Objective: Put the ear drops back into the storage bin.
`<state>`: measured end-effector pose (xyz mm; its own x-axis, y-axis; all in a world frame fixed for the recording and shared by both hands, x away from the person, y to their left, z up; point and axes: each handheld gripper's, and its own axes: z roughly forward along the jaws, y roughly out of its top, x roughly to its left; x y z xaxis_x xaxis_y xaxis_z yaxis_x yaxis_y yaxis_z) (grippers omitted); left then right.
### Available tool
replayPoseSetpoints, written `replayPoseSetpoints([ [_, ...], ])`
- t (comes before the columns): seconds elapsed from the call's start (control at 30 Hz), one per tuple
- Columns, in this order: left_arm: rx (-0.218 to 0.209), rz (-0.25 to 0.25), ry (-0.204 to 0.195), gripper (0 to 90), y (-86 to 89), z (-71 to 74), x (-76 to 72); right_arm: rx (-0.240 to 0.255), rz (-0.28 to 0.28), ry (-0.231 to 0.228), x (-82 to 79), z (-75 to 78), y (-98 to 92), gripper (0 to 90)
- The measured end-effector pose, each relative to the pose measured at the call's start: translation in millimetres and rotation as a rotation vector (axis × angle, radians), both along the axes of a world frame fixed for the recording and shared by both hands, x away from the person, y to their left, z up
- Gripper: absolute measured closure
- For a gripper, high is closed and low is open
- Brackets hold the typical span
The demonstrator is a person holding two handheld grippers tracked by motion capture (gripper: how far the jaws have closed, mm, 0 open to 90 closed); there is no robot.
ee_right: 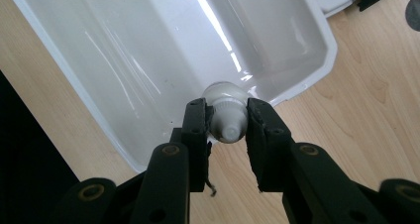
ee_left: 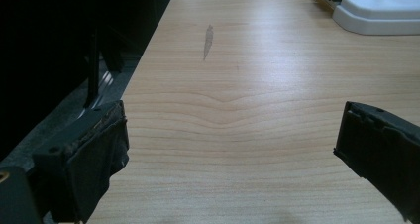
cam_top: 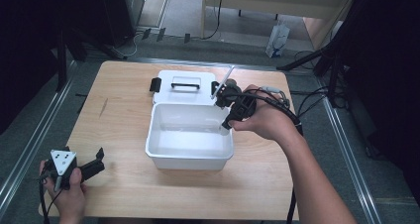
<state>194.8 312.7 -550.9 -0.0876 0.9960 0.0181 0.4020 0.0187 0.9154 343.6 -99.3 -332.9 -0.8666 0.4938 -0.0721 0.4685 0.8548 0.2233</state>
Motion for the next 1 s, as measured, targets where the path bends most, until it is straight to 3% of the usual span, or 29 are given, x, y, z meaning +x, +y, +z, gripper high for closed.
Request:
replayPoseSetpoints([
  [0.23, 0.0, 0.0, 0.0, 0.6, 0.0, 0.0, 0.0, -0.016, 0.011, 0.021, 1.5, -17.2, -1.9, 71.8],
  [0.53, 0.004, -0.002, -0.001, 0.6, -0.4, -0.1, 0.0, 0.004, 0.038, 0.033, 0.0, -36.7, -5.5, 71.8],
  [0.83, 0.006, -0.004, 0.001, 0.6, -0.5, -0.1, 0.0, -0.011, 0.066, 0.018, -1.1, -48.0, -0.9, 71.5],
  [1.0, 0.005, -0.005, 0.002, 0.6, -0.4, 0.0, 0.0, -0.037, 0.109, -0.001, -2.5, -55.0, 4.3, 71.4],
])
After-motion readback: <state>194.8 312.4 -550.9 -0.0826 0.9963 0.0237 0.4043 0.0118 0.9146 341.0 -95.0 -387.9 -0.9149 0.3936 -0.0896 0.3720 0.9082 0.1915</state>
